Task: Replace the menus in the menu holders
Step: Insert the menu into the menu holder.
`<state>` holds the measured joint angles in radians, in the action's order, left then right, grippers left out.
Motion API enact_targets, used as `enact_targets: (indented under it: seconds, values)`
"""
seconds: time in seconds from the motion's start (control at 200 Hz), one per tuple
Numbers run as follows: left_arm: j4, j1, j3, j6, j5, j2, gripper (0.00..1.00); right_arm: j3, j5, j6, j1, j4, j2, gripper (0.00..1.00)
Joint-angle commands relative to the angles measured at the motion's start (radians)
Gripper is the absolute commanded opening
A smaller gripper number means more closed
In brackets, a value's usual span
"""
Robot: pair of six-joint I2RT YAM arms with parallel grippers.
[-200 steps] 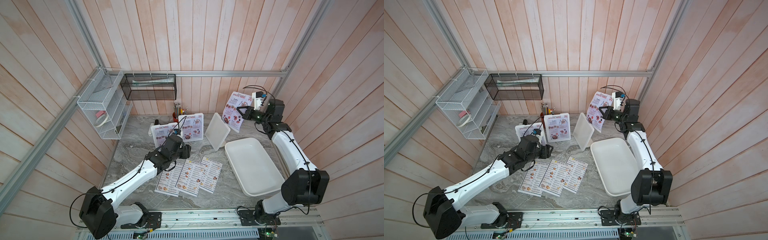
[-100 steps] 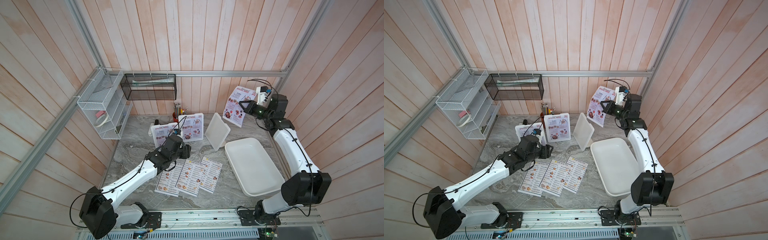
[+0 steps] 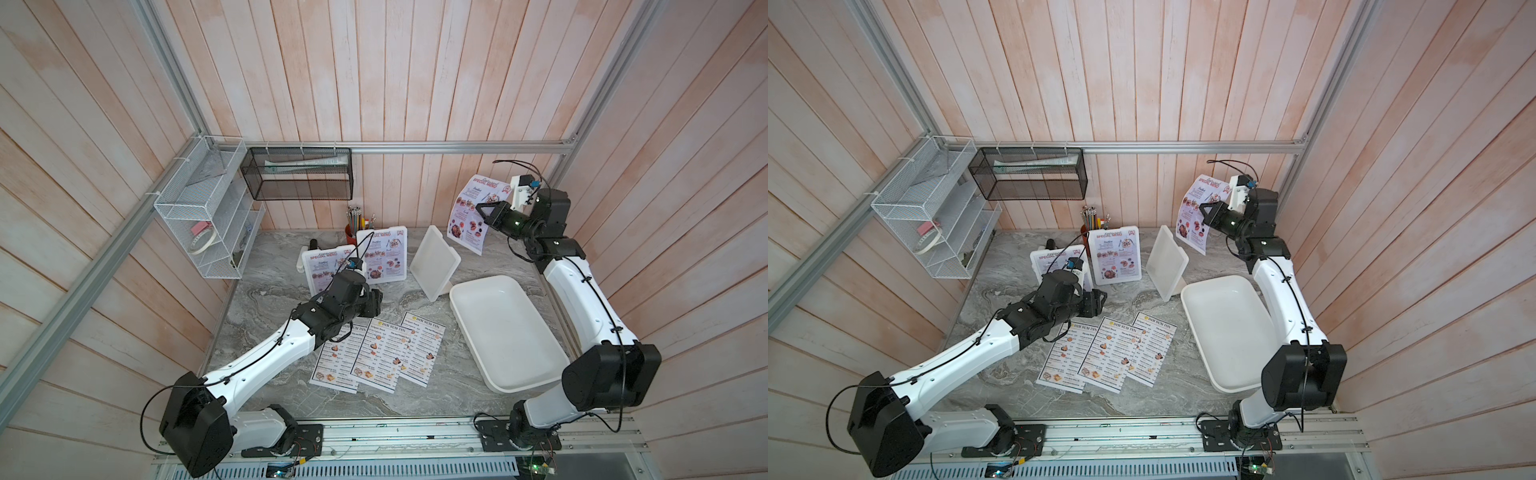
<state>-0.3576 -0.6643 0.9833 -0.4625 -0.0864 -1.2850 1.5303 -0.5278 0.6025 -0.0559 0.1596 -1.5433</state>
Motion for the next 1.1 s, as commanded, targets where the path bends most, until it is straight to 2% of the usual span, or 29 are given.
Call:
enact_targets:
  seconds: [0.0, 1.095]
  values:
    - [0.019, -0.005, 0.017, 0.021, -0.012, -0.014, 0.67, -0.001, 0.012, -0.006, -0.001, 0.023, -0.022, 0.00]
    - [0.018, -0.005, 0.034, 0.034, -0.015, -0.033, 0.67, 0.040, -0.005, -0.034, -0.006, 0.041, -0.038, 0.00]
